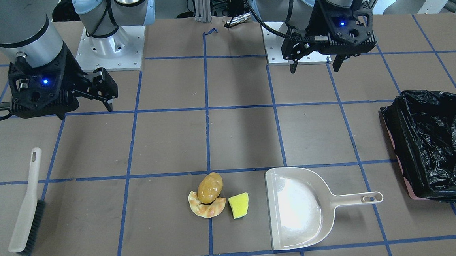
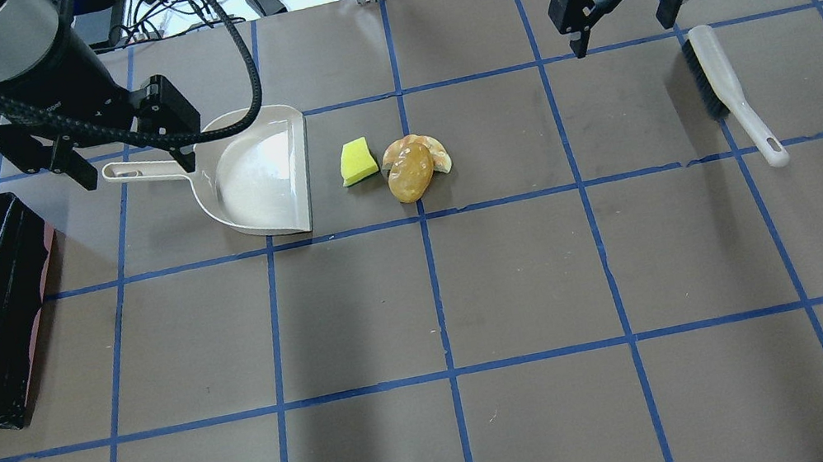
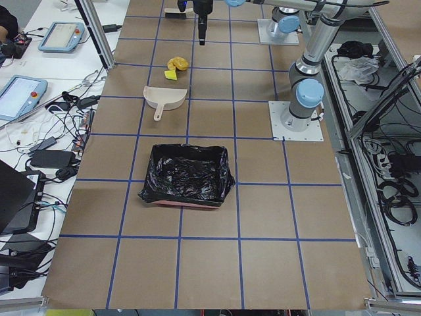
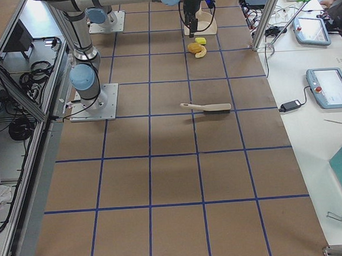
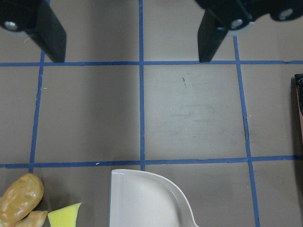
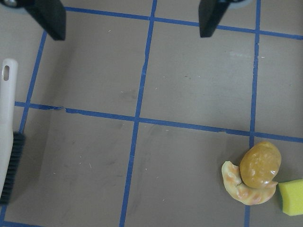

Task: Sweep and dump trash into bin
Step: 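Lower the right gripper onto the white brush handle while the left holds the dustpan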

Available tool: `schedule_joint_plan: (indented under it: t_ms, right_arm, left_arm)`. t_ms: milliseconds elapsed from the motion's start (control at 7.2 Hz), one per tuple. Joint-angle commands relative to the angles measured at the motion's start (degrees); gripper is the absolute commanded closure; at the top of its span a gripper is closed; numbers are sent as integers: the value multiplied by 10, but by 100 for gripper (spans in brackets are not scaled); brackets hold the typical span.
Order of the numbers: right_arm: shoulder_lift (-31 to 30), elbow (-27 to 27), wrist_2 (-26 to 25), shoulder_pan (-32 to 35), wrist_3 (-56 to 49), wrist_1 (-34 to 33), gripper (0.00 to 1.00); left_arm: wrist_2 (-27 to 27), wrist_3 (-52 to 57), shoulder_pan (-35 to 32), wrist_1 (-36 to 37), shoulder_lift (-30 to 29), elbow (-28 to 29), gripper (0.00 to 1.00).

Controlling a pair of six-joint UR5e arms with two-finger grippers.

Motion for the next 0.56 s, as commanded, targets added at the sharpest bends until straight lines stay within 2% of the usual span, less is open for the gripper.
schedule_joint_plan:
  t_ms: [0, 417]
  right_arm:
    - [6, 6, 2, -1, 2, -4, 0]
    - [7, 12, -9, -11, -2, -23, 0]
  left_arm:
    - [0, -2, 0, 0, -1, 0, 0]
    - [0, -2, 0, 0, -1, 0, 0]
